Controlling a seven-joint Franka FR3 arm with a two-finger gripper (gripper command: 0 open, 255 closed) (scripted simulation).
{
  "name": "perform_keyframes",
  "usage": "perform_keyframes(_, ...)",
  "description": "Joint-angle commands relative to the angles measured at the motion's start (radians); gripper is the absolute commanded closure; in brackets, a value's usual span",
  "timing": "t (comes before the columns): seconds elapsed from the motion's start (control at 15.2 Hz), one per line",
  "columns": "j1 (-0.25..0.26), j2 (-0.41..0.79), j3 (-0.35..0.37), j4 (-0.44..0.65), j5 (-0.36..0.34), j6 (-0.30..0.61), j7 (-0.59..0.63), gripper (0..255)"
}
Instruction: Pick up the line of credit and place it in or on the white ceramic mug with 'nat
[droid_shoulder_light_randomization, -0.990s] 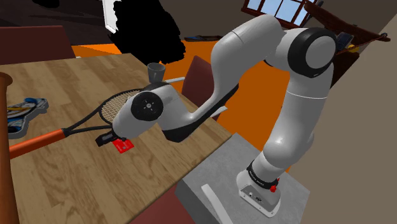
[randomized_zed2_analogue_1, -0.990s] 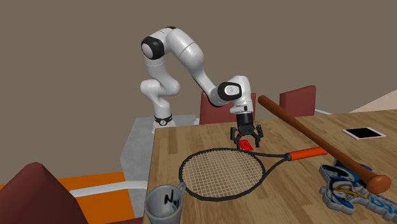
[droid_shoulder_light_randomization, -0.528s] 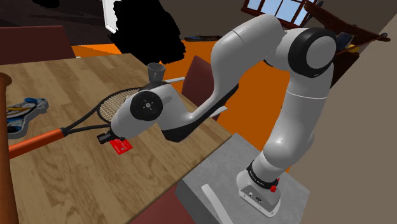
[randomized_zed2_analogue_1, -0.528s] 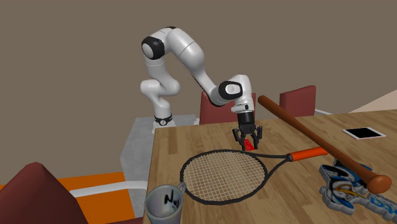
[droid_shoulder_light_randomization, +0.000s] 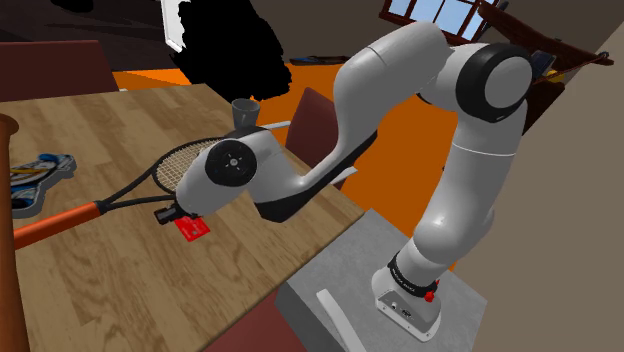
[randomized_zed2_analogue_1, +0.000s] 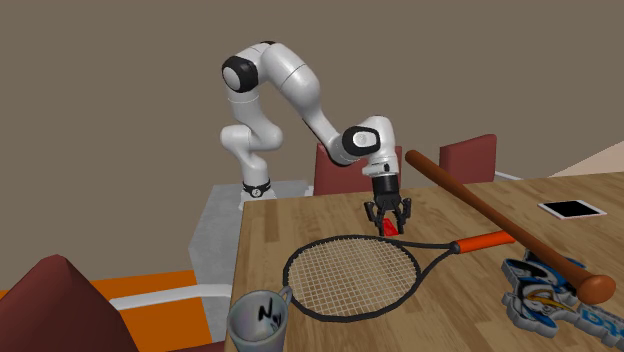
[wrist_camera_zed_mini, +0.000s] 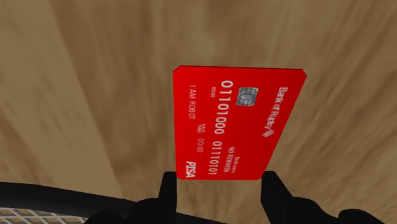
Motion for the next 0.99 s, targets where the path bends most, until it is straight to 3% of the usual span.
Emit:
perform_keyframes(0.0,-0.019,-0.021,0.016,-0.004,0.035,0.002,-0.029,255)
perform_keyframes(0.92,-0.159,-0.207,0.152,0.009,0.345,0.007,-0.271,255)
